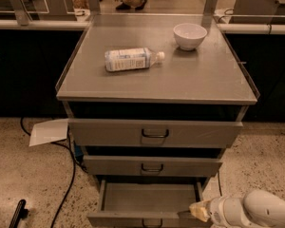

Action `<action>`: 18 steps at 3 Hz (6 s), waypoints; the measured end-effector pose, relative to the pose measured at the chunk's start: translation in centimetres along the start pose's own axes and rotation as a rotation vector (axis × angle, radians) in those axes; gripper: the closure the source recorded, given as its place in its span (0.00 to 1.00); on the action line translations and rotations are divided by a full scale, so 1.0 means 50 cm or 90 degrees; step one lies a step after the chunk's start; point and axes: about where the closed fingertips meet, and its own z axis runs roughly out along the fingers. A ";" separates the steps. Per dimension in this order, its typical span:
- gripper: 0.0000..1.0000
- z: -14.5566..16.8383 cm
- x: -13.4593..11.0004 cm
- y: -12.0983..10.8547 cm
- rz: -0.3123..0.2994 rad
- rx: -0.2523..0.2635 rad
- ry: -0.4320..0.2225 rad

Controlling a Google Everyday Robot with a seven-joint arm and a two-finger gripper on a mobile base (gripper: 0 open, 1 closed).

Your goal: Close bottom drawer

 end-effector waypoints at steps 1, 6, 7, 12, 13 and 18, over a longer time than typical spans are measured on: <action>1.00 0.051 0.057 -0.025 0.057 0.023 -0.007; 1.00 0.228 0.200 -0.106 0.241 -0.021 0.021; 1.00 0.262 0.228 -0.129 0.282 -0.019 0.022; 1.00 0.369 0.169 -0.183 0.299 -0.025 0.034; 1.00 0.386 0.146 -0.191 0.289 -0.024 0.044; 1.00 0.380 0.092 -0.188 0.260 0.019 -0.027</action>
Offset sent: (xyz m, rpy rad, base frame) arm -0.0179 -0.0149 -0.1176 0.0121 0.1321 -0.2269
